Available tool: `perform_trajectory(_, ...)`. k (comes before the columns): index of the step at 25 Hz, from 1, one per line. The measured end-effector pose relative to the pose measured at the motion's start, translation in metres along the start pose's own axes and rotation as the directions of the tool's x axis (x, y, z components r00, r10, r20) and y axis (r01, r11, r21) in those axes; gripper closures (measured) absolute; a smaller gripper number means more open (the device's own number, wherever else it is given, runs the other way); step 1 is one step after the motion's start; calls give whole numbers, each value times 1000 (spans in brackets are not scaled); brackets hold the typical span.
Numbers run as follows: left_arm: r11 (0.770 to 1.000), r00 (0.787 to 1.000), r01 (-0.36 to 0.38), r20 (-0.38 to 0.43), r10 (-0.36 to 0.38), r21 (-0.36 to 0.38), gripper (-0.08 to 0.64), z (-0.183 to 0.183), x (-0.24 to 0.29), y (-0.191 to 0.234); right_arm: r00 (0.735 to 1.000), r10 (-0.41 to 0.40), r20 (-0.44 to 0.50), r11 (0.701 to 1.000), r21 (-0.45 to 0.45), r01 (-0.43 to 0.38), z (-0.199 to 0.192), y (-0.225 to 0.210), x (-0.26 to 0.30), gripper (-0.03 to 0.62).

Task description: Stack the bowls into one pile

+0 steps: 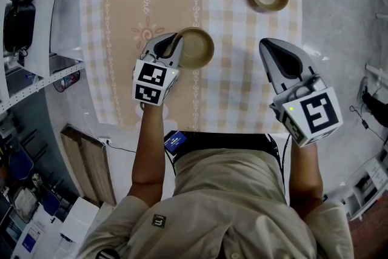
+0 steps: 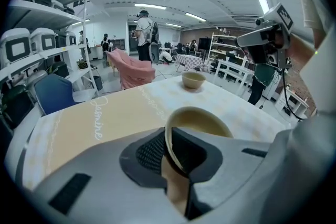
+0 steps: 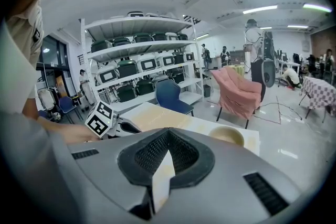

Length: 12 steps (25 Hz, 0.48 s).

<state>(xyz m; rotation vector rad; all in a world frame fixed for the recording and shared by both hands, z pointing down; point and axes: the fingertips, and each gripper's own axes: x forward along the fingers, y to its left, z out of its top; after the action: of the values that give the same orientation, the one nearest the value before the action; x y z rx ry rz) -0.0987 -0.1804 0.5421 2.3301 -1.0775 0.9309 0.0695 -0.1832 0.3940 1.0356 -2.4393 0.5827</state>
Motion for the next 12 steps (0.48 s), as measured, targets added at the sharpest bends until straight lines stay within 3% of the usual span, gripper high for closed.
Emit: perform_trajectory(12, 998, 999, -32, 39, 30, 57, 492, 10, -10, 0, 1000, 14, -11, 1000, -12, -14, -2, 6, 5, 589)
